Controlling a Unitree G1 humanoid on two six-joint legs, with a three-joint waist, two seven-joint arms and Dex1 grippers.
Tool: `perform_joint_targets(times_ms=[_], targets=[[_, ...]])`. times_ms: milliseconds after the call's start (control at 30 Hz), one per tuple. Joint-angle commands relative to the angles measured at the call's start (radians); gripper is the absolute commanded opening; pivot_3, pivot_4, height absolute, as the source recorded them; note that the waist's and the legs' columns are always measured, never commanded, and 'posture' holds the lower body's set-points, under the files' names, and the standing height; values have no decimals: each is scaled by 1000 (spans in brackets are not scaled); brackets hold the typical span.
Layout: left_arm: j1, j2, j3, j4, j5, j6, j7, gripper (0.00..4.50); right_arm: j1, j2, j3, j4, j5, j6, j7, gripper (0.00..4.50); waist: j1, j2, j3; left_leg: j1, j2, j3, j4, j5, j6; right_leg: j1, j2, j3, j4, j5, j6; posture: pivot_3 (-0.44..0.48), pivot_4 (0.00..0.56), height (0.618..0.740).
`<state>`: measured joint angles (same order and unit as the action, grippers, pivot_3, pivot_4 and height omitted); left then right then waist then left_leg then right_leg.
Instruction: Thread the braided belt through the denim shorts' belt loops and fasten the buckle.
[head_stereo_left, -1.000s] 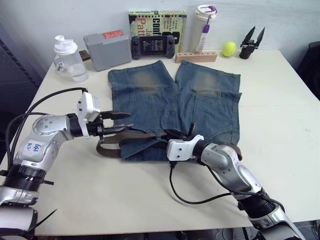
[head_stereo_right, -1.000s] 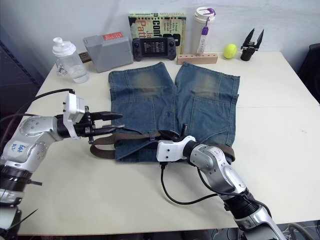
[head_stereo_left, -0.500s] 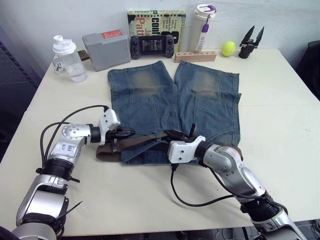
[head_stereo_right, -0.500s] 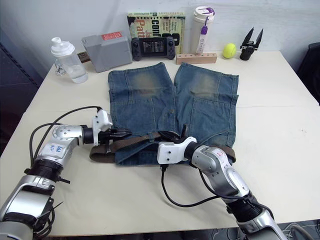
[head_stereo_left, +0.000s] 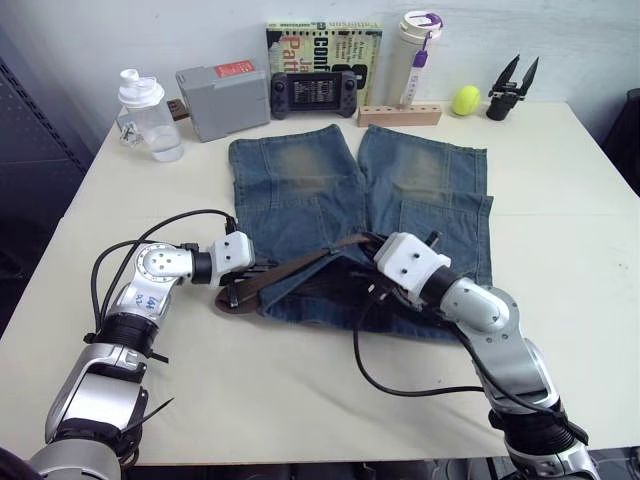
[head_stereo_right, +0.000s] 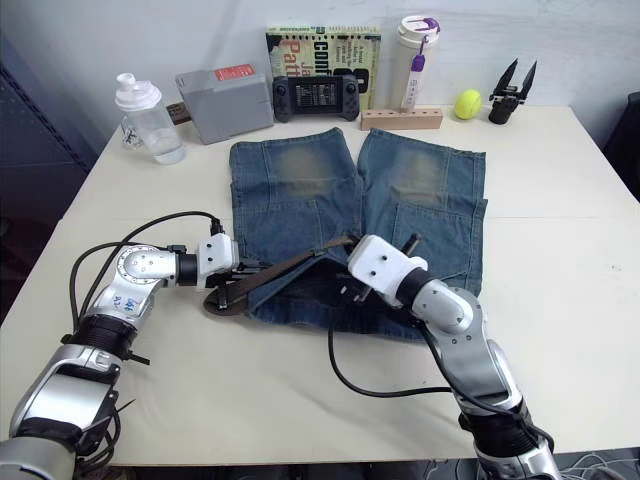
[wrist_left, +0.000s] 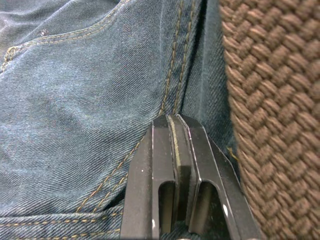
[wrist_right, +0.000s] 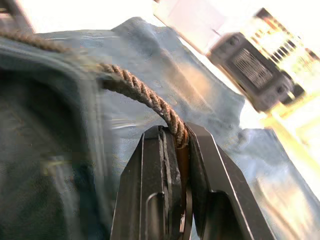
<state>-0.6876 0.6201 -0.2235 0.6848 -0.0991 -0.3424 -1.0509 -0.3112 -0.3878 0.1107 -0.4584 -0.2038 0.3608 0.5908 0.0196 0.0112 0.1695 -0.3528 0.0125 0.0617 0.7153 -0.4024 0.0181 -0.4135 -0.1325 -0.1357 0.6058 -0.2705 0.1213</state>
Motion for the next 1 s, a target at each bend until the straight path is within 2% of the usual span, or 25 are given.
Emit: perform_joint_targets(times_ms=[33, 233, 300, 400, 533, 633, 700, 833, 1000], targets=[[57, 19, -19, 67, 73, 19, -11, 22, -13, -15, -79, -86, 29, 6, -38, 0, -1, 0, 0, 0, 0, 0, 0, 0, 0, 0, 0, 0, 0, 0, 0, 0, 150, 726], [60, 21, -16, 61, 78, 14, -12, 22, 21, -33, -45, -75, -5, 23, -63, 0, -1, 0, 0, 1, 0, 0, 0, 0, 0, 0, 0, 0, 1, 0, 0, 0, 150, 726], [64, 24, -16, 59, 79, 12, -14, 22, 7, -10, -95, -54, -15, 105, -119, 0, -2, 0, 0, 1, 0, 0, 0, 0, 0, 0, 0, 0, 1, 0, 0, 0, 150, 726], [65, 25, -14, 60, 79, 9, -15, 22, -37, 89, -212, -46, 40, 282, -216, 0, -2, 0, 0, 1, 0, 0, 0, 0, 0, 0, 0, 0, 1, 0, 0, 0, 150, 726], [68, 25, -13, 52, 76, 9, -18, 22, -58, 162, -272, -66, 74, 414, -283, 0, 1, 1, 0, 0, 0, 0, 0, 0, 0, 0, 0, 0, 1, 0, 0, 0, 150, 726], [69, 24, -11, 47, 72, 11, -20, 22, -66, 173, -290, -68, 92, 464, -312, 0, 1, 1, -1, 0, 0, 0, 0, 0, 0, 0, 0, 0, 1, 0, 0, 0, 150, 726], [70, 24, -10, 45, 72, 11, -20, 22, -61, 163, -265, -83, 114, 447, -300, 0, 1, 1, -1, 0, 0, 0, 0, 0, 0, 0, 0, 0, 1, 0, 0, 0, 150, 726], [67, 23, -8, 48, 73, 9, -16, 22, -9, 40, -92, -118, 99, 309, -195, 0, 0, 1, -1, 0, 0, 0, 0, 0, 0, 0, 0, 0, 1, 0, 0, 0, 150, 726], [64, 18, -3, 48, 74, 7, -11, 22, 39, -75, 59, -120, 45, 162, -153, 0, -6, 2, -1, 1, 0, 1, -1, 0, 0, 0, 0, 1, 1, 0, 0, 0, 150, 726]])
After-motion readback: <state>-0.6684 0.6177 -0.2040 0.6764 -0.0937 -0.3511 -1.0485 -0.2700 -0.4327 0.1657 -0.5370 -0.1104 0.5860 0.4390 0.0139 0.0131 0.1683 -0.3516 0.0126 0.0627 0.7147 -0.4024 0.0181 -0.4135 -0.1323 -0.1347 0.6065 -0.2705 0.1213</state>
